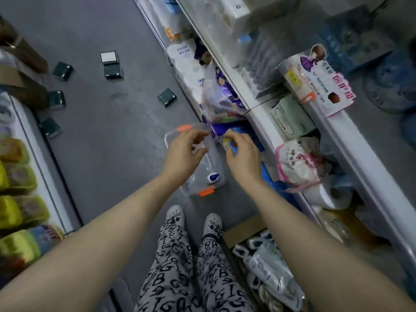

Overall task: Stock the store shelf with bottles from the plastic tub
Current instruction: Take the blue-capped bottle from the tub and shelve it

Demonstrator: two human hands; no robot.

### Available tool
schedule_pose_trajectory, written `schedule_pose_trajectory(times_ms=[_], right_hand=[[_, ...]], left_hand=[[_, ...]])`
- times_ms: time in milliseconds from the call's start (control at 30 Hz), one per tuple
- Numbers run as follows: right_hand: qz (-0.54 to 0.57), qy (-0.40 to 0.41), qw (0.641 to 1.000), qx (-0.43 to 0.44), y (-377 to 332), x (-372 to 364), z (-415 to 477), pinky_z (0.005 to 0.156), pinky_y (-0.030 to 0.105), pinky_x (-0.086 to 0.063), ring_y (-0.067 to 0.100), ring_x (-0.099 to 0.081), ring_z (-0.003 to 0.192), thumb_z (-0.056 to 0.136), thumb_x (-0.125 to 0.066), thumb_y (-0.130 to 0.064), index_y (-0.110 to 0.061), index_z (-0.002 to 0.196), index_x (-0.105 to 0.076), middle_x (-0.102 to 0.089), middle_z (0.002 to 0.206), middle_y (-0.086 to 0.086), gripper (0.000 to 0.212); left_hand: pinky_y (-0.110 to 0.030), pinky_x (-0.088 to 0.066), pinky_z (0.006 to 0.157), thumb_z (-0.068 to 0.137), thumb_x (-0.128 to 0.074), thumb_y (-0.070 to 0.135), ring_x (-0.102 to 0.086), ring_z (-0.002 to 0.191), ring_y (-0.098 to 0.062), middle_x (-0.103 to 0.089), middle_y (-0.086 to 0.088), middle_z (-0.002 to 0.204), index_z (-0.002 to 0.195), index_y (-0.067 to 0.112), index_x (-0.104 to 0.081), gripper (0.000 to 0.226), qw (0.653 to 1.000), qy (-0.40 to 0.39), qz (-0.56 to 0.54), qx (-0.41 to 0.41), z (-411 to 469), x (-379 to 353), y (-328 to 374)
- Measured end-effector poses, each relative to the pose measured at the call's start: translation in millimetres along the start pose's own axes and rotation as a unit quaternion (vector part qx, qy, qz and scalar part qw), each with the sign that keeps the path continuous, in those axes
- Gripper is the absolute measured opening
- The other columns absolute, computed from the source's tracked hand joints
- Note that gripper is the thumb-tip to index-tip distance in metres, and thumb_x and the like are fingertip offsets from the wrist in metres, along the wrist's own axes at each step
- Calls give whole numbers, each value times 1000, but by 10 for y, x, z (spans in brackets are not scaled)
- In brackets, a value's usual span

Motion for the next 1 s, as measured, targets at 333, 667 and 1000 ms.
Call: schedule_pose_trajectory(times_ms=[333,667,1000], right_hand=[[5,-85,995,-47,791,-980,337,94,24,-43,18,-58,111,84,-64,2,-16,129,-62,-62,122,3,48],[-18,-172,976,-131,2218,-2307,336,95,29,-47,19,-57,117,86,-68,-1,-18,132,-59,-61,128,3,50],[-59,-275,949,-146,3276,-3478,370,103,42,-47,27,-54,124,79,-69,8,-15,137,-54,-55,137,8,64]], left_hand=[[-32,-53,93,86,-72,8,-62,104,-12,-65,3,116,126,19,-62,43,996,-35,-36,77,471,-653,-1213],[-28,-50,97,89,-70,11,-57,112,-10,-62,2,126,133,21,-57,47,982,-113,-33,149,464,-1913,-2659],[-40,-49,100,87,-71,8,-58,116,-19,-62,-2,129,134,20,-56,51,967,-166,-21,192,556,-3101,-3769]])
Point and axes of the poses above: each hand's wrist, its own z-axis towards the middle knuckle, its own x-axis out of the back of the hand, y = z × x, the point moved 7 cm from there along z, towards the middle knuckle
